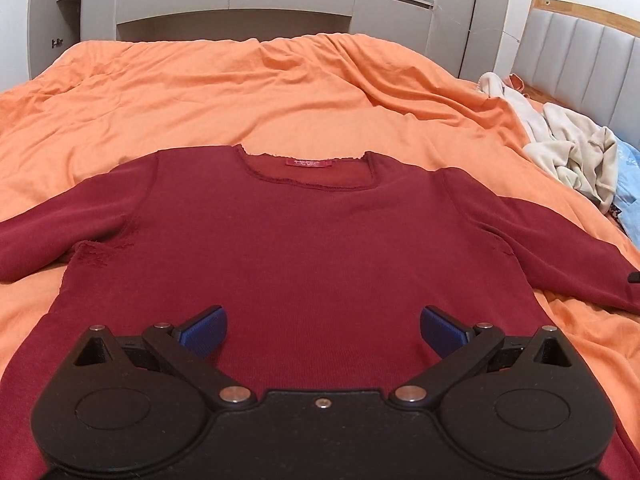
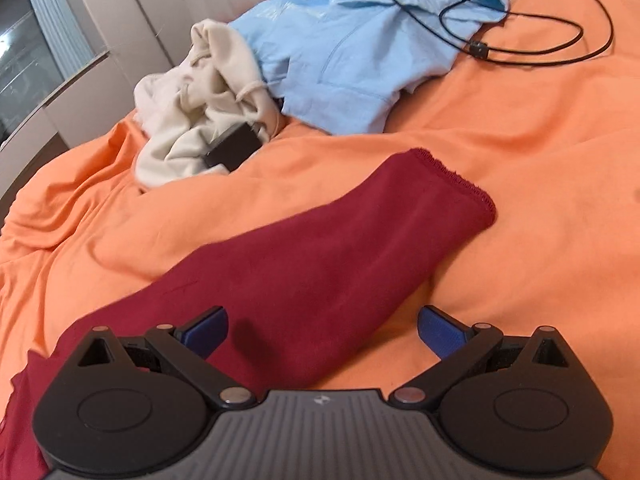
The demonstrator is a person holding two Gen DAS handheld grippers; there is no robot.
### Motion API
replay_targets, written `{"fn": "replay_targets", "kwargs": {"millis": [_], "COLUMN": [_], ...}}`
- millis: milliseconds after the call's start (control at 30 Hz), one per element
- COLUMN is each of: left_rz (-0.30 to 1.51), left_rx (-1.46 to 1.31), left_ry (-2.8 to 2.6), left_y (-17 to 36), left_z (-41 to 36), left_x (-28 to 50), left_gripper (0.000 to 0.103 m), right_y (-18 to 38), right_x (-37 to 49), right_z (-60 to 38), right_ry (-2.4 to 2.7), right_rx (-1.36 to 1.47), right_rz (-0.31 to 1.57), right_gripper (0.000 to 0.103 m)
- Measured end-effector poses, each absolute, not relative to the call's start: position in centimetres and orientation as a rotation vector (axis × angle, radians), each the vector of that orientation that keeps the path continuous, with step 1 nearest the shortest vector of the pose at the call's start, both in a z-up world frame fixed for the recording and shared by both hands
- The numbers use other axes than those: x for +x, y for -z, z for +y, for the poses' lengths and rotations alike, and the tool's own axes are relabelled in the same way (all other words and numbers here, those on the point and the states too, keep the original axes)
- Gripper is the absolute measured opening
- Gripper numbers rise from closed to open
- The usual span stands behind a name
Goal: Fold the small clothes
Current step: 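Lift the sleeve with the right tool and fold it across the shirt body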
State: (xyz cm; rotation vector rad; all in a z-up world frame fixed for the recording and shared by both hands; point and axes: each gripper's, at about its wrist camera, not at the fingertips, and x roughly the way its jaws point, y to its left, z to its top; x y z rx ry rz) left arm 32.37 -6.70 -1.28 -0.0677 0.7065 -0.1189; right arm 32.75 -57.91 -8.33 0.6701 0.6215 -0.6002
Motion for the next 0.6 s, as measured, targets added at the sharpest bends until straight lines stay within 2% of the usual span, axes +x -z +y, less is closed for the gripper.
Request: {"fn": "replay_targets", "kwargs": {"millis": [133,233,267,300,333,400,500,600], "left_rz": [0.710,0.707,0.705,0.705,0.704,0.701,0.688,0.675], "left_rx": [-0.066,-0.069,-0.070,-0.069,-0.070,-0.074,-0.096,-0.131], "left_ry": [0.118,0.116,0.116,0.116,0.115,0.114,0.111,0.110], "left_y": [1.4,1.3,1.3,1.3,1.3,1.2,0.8,-0.1], "left_z": [-6.7,-6.8,-6.8,-6.8,-6.9,-6.7,-6.2,-5.3], "left_x": [32.4,32.3,32.3,32.3,32.3,32.3,32.2,32.3], "left_gripper": [0.103,0.103,0.103,0.103,0.103,0.103,0.102,0.102], "right_y": [8.6,8.8,8.8,8.9,9.0,9.1,8.9,7.7], "right_x": [31.4,30.3,30.1,30.2,30.4,30.4,30.1,30.1], "right_z": [-58.2,-58.9,-59.1,-59.4,-59.5,-59.7,-59.5,-58.4], "right_ry": [0.616,0.634,0.645,0.659,0.679,0.720,0.728,0.715], "right_rx": [0.796,0.868,0.874,0.872,0.865,0.856,0.846,0.755], "right_rz": [0.497,0.438,0.433,0.440,0.450,0.454,0.440,0.412], "right_gripper": [0.101,0.082,0.072,0.056,0.049,0.021,0.010,0.009]}}
